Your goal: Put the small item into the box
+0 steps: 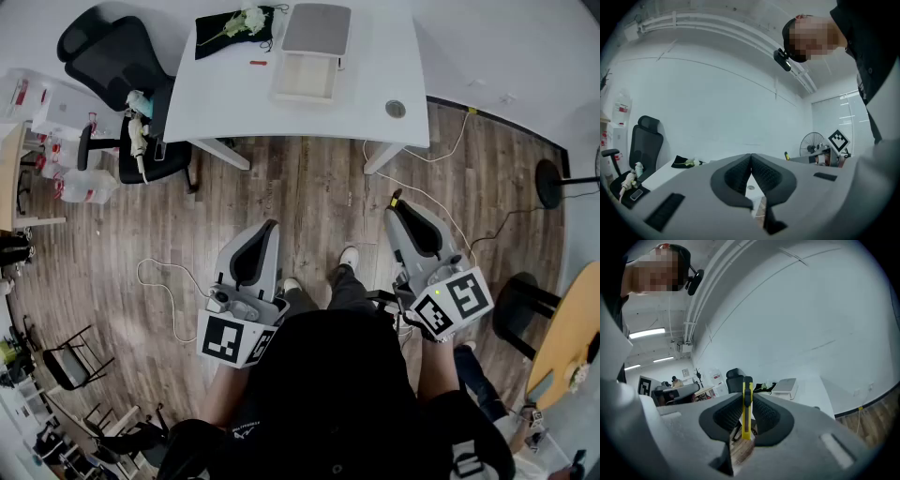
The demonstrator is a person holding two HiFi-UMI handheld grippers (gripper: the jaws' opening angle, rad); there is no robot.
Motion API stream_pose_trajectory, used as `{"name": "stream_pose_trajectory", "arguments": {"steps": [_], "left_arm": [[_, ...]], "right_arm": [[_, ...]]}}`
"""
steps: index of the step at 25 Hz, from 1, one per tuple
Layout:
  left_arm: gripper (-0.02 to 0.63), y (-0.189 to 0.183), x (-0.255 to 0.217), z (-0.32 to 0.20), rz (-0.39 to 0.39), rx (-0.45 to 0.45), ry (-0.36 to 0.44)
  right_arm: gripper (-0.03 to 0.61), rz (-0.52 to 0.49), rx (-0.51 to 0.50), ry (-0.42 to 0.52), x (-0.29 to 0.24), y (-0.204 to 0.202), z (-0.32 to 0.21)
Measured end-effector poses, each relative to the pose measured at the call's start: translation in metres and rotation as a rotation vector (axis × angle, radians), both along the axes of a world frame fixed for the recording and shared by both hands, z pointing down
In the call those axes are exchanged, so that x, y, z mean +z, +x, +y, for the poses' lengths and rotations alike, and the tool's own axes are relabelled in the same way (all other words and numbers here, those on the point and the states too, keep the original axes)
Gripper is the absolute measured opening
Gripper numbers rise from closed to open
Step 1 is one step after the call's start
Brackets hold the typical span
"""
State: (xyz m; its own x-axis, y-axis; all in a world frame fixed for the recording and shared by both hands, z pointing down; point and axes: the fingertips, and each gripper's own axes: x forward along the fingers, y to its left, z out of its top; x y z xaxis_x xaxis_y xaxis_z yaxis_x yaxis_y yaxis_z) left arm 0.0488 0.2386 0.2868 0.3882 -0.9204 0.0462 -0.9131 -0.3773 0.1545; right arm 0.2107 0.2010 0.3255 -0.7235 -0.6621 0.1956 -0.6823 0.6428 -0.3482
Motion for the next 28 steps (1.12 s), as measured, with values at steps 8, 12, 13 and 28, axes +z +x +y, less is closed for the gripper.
{"name": "stream_pose_trajectory", "arguments": {"steps": [8, 12, 13, 28], "left_arm": [[0.005, -0.038, 0.002, 0.121, -0.008, 0.081, 0.027], [0.005, -0.077, 0.01, 0.189, -0.01, 0.094, 0.016], [0.005, -0.084, 0.01, 0.204, -0.008, 0.092, 0.014], [0.005, -0.033, -0.015, 0.246, -0.029, 0.085, 0.055]], "right_arm": [[0.069, 0.018, 0.063, 0.005, -0.012, -0.058, 0.133], [0.069, 0.036, 0.072, 0.029, -0.022, -0.094, 0.202], [0.069, 0.041, 0.071, 0.038, -0.026, -0.1, 0.217], [0.069, 0.065, 0.09, 0.147, -0.059, -0.05, 0.27]]}}
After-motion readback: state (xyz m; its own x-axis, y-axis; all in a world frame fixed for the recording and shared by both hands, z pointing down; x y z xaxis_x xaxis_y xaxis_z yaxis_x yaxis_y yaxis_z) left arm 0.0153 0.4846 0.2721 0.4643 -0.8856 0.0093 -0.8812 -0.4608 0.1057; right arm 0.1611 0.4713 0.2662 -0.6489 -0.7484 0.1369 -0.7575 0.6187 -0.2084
